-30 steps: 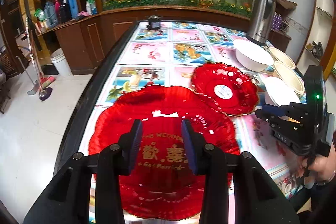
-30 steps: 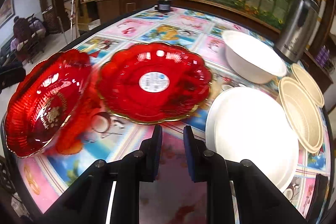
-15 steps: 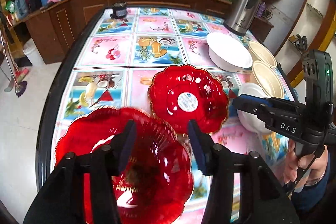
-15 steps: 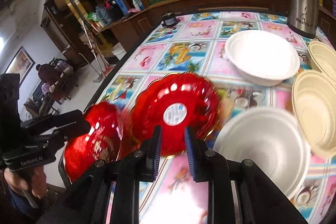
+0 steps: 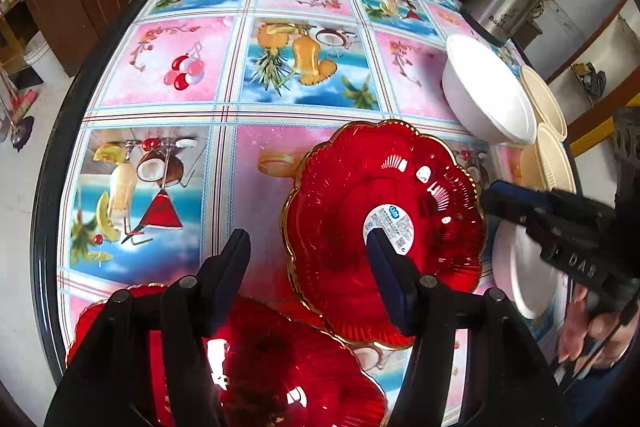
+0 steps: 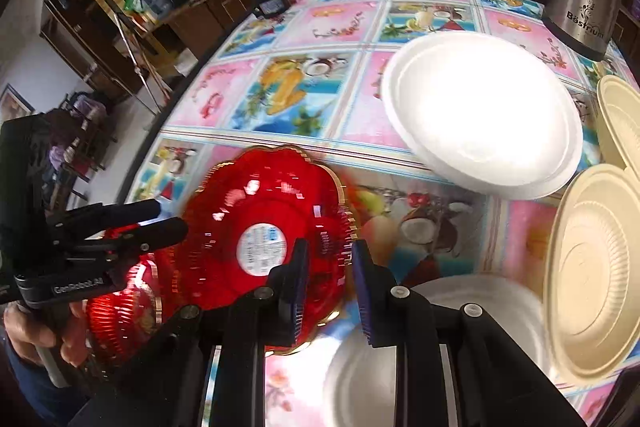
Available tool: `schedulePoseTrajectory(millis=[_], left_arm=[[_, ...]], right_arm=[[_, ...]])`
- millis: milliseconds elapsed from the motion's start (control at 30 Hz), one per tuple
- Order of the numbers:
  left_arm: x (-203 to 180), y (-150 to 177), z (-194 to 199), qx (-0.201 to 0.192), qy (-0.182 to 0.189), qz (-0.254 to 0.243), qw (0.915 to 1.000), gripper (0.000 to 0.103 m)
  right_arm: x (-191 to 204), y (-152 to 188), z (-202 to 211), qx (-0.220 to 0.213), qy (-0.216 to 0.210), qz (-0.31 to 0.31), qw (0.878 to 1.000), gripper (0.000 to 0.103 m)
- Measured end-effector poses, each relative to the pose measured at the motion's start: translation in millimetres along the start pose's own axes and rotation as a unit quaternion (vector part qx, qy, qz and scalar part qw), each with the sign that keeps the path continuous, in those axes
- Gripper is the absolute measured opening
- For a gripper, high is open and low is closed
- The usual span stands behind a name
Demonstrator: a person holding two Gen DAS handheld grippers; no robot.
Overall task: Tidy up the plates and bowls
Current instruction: 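Grasp the small red plate with white sticker using the left tool, then lift the small red plate and lower it onto the large red plate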
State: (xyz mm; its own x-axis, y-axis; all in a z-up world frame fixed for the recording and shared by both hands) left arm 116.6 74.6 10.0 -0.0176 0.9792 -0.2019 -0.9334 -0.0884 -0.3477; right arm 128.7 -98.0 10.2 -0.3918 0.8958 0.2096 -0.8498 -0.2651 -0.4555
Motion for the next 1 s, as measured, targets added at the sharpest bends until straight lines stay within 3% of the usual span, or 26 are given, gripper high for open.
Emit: schedulePoseTrajectory(millis=[33,100,333,367,567,1000], left_arm=[[0.0,-0.9,-2.1,0.002,0.0,-0.004,1.0,0.053],[0.0,-0.7,-7.4,0.012,-0.003,-0.011,0.9999,0.036],[-1.7,-1.6,-22.1,0.024,-0.018,-0.027,0.9992,0.022],[-2.8,-1.0,-22.9,0.024,-0.018,-0.03,0.9991,0.02],[-2.8,-1.8,-19.6,0.008,-0.026,-0.033,0.9991,0.02],[-11.6,-14.0,29.2,-0.054,-0.019,-0.029,0.9979,0.021]], right_arm=[[-2.1,-0.6,-1.1,0.003,0.003,0.001,1.0,0.024],[-5.4,-2.1,-7.4,0.015,0.006,0.006,1.0,0.024],[-6.2,-5.5,-27.3,0.048,0.012,0.021,0.999,0.024],[-5.2,-5.4,-29.1,0.05,0.01,0.025,0.998,0.02],[-10.8,-4.2,-27.9,0.033,0.004,0.002,0.999,0.008],[3.4,-15.4,28.5,-0.037,-0.001,0.005,0.999,0.007]])
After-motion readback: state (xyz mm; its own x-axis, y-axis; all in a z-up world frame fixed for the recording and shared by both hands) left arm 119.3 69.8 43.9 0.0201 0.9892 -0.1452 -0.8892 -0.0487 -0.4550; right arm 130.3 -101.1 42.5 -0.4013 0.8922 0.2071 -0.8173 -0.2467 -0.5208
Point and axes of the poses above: each gripper's, at about its wrist camera, not at the fingertips, and z roughly against the way its jaws point, x to its left, y to its underside, the point moved 4 cm from there along -z, roughly the way its jaws point, and after that the axes turned 4 degrees about z, right-handed, at the moved point
